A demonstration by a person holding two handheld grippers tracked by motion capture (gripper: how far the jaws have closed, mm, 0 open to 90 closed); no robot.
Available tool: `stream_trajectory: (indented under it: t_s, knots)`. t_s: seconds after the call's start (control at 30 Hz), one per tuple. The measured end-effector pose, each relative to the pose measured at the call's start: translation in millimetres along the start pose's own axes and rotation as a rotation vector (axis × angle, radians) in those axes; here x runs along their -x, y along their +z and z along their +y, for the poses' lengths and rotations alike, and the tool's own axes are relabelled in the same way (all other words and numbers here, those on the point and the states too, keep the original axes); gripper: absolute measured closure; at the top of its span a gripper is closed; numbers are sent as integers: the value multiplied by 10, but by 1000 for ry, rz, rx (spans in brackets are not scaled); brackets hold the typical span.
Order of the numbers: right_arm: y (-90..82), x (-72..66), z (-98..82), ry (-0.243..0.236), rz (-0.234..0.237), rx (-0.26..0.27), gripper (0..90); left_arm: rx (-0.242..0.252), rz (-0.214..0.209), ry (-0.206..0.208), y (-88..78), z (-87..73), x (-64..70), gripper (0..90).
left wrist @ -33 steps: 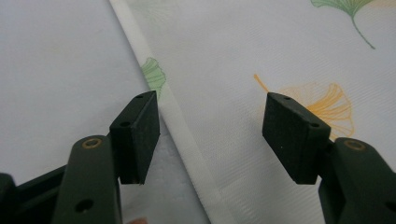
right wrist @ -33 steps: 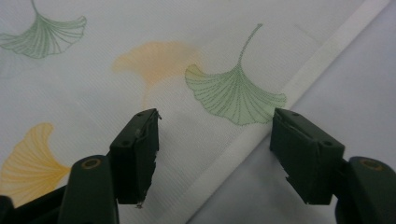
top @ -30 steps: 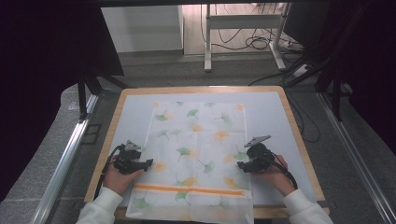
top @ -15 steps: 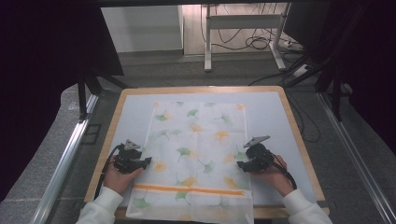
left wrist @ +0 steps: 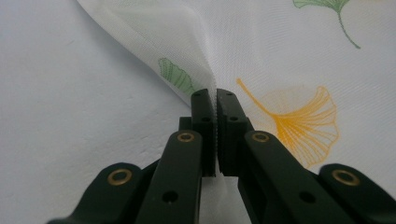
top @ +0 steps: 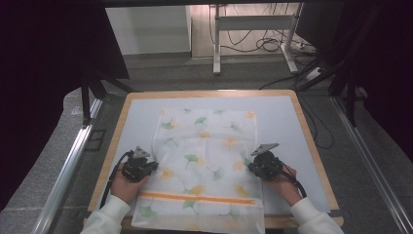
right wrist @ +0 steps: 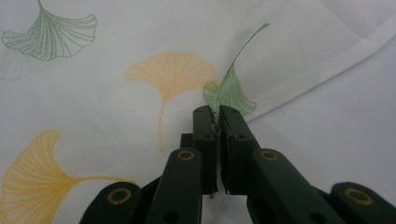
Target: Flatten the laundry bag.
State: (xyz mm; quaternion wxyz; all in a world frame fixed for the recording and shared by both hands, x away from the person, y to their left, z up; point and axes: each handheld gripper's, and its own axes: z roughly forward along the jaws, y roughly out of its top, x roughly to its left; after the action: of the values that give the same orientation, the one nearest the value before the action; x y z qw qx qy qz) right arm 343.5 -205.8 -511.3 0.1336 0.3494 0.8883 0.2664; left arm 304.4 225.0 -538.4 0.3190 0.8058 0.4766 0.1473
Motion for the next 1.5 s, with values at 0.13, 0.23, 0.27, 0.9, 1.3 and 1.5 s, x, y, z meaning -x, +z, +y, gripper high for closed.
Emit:
stream_trajectory:
  t_s: [0.13,0.23,0.27,0.9,1.3,1.5]
  knots:
    - [0,59,5,24,37,5,871,6,-4,-3,2,5,-9,882]
    - [10,133,42,36,29,9,873,6,-10,-6,30,43,-20,883]
    - [15,162,62,37,24,9,874,6,-11,-3,43,62,-19,883]
    - [188,572,355,66,-37,54,873,13,-5,-31,283,356,-163,881]
    - [184,598,350,84,-31,75,871,23,-16,-47,310,379,-212,880]
    - [226,619,364,92,-36,75,871,25,-11,-44,323,411,-225,880]
